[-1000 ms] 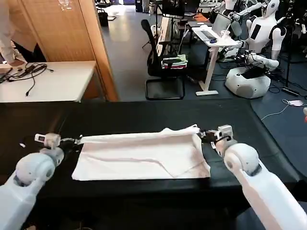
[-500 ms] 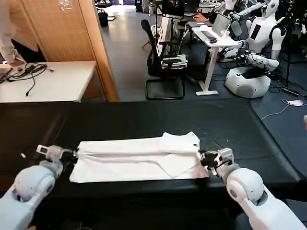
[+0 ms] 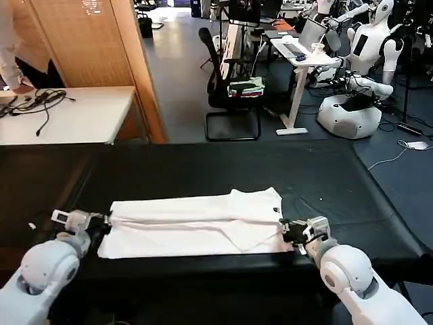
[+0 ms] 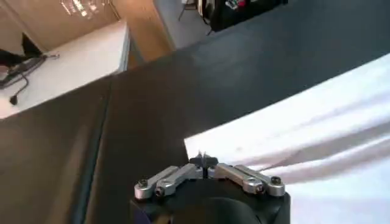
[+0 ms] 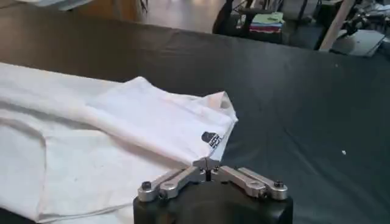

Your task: Fold and organize the clothes.

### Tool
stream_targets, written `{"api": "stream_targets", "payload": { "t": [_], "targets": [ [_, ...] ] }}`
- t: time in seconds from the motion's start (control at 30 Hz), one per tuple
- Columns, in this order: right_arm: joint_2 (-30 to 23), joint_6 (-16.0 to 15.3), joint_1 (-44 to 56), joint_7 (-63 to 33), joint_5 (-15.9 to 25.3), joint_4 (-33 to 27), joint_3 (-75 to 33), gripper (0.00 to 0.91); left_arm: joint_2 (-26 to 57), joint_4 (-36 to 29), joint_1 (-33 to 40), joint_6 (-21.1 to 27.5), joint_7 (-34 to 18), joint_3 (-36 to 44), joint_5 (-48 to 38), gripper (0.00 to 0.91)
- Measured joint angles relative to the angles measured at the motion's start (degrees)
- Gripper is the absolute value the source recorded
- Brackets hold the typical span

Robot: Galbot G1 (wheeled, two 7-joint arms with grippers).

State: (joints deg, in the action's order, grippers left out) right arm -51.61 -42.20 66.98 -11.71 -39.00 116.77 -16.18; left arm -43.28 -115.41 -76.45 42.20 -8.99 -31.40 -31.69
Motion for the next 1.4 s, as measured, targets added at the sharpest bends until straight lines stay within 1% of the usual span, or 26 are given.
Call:
{"api": "stream_targets", "payload": {
  "t": [0.03,0.07,0.1,0.3,0.5,0.6,0.63,0.73,0.8,0.9,1.03,1.23,1.27,1.3,1.33,1.37,1.4],
  "targets": [
    [0.00,0.00,0.00,0.03,-0.13,0.04,-0.01,0.000,-0.15,-0.05,-0.30,0.00,0.01,-0.04,0.25,0.059],
    [0.00,0.00,0.05,0.05,-0.31,0.14,-0.05,0.000,-0.38,-0.05,-0.61,0.00,0.03,-0.05,0.53,0.770],
    [0.03,0.00,0.14,0.07,-0.44,0.34,-0.15,0.878,-0.67,-0.03,-0.89,0.00,0.01,-0.07,0.82,0.878],
    [0.84,0.00,1.39,0.25,-1.45,2.38,-1.50,0.878,-2.33,-0.48,-2.60,0.00,-0.30,-1.15,2.51,0.878],
    [0.51,0.00,0.89,0.27,-5.43,3.69,-5.20,0.878,-3.64,-2.74,-4.23,0.01,-0.09,-3.55,4.92,0.878],
    [-0.49,0.00,-0.72,0.32,-4.79,2.71,-5.87,0.878,-4.46,-3.50,-3.80,0.00,-0.97,-4.98,3.91,0.878],
    [-1.09,0.03,-1.61,0.46,-3.87,1.92,-5.83,0.878,-4.85,-3.52,-3.41,0.00,-1.48,-5.12,2.80,0.878],
    [-3.14,2.80,-5.28,1.62,-1.29,-1.74,-4.67,0.878,-6.12,-2.36,-1.22,-0.52,-1.96,-5.01,0.86,0.878],
    [-4.51,4.27,-7.60,1.90,0.21,-4.91,-3.61,0.878,-7.18,-0.50,1.01,-2.36,-1.52,-4.38,0.04,0.878],
    [-6.67,6.08,-10.57,1.96,1.34,-9.44,-2.00,0.878,-8.85,3.53,4.62,-3.50,-0.24,-3.24,-3.09,0.878],
    [-8.80,6.56,-13.11,1.52,1.70,-14.07,-0.72,0.878,-10.72,8.31,8.26,-4.18,0.67,-1.97,-6.56,0.878],
    [-11.69,6.10,-15.16,1.98,2.39,-19.41,0.59,0.878,-12.27,13.03,11.13,-4.14,0.90,-0.96,-5.98,0.878],
    [-12.10,5.99,-15.28,2.07,2.54,-19.97,0.79,0.858,-12.34,13.54,11.28,-4.01,0.87,-0.95,-6.15,0.878],
    [-12.36,5.99,-15.30,2.19,2.87,-20.44,0.90,0.809,-12.38,13.96,11.31,-3.71,0.89,-0.96,-6.45,0.878],
    [-12.63,5.96,-15.33,2.26,3.17,-20.82,1.02,0.722,-12.40,14.23,11.32,-3.56,0.93,-0.95,-6.64,0.722],
    [-12.89,5.96,-15.34,2.43,3.39,-21.15,1.14,0.507,-12.43,14.50,11.32,-3.49,0.97,-0.99,-6.80,0.371],
    [-13.07,5.98,-15.34,2.58,3.68,-21.45,1.19,0.419,-12.47,14.61,11.24,-3.27,1.06,-1.06,-7.18,0.185]
  ]
}}
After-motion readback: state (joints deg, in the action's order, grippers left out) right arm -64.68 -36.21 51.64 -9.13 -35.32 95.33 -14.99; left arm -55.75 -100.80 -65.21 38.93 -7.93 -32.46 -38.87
